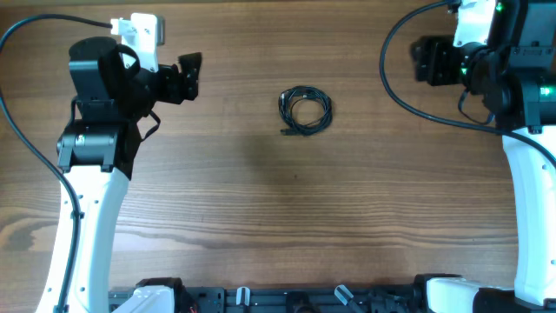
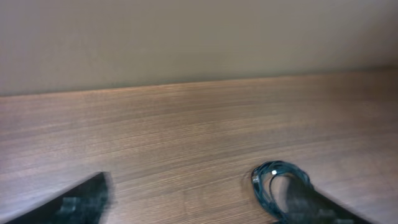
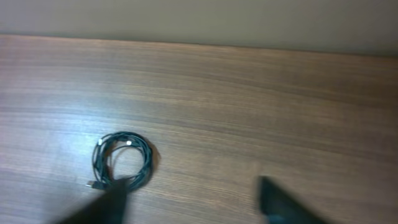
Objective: Untangle cables
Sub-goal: 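Raise both arms and move the left gripper toward the black cable coil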
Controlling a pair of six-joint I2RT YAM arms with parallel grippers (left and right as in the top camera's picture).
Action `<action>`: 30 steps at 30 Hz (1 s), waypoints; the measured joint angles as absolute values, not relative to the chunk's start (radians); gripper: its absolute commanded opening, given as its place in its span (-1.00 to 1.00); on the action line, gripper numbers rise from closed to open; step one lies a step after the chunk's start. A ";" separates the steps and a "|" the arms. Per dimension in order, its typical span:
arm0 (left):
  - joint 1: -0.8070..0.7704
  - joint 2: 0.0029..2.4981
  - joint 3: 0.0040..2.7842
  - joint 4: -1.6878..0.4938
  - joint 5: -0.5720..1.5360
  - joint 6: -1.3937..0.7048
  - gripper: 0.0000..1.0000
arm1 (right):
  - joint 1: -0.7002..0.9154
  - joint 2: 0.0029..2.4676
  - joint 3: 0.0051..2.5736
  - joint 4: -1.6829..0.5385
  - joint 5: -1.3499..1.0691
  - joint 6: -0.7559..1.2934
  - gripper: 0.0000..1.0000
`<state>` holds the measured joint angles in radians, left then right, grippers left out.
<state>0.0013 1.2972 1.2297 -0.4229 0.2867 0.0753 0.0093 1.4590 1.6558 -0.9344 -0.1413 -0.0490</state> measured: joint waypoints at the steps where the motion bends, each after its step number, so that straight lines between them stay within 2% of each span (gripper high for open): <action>1: 0.001 1.298 1.230 -0.424 0.287 0.077 -0.70 | 0.009 1.459 1.656 -0.938 -0.134 -0.044 -0.54; 2: 0.001 1.298 1.230 -0.426 0.287 0.078 0.11 | 0.009 1.459 1.656 -0.940 -0.129 -0.047 0.51; 3: 0.001 1.298 1.230 -0.426 0.287 0.078 1.00 | 0.009 1.459 1.656 -0.942 -0.126 -0.043 0.99; 11: 0.001 1.310 1.232 -0.413 0.287 0.098 1.00 | 0.009 1.511 1.656 -0.942 -0.122 -0.034 1.00; 18: 0.001 1.474 1.236 -0.408 0.287 0.118 1.00 | 0.009 1.636 1.655 -0.944 -0.122 -0.028 0.99; 24: 0.001 1.501 1.237 -0.374 0.354 0.093 1.00 | 0.009 1.637 1.656 -0.955 -0.122 -0.029 0.99; 27: 0.001 1.512 1.237 -0.324 0.415 0.120 1.00 | 0.009 1.637 1.656 -0.920 -0.122 -0.032 0.99; 30: -0.005 1.533 1.237 -0.179 0.444 0.137 1.00 | 0.009 1.637 1.656 -0.826 -0.121 -0.031 0.99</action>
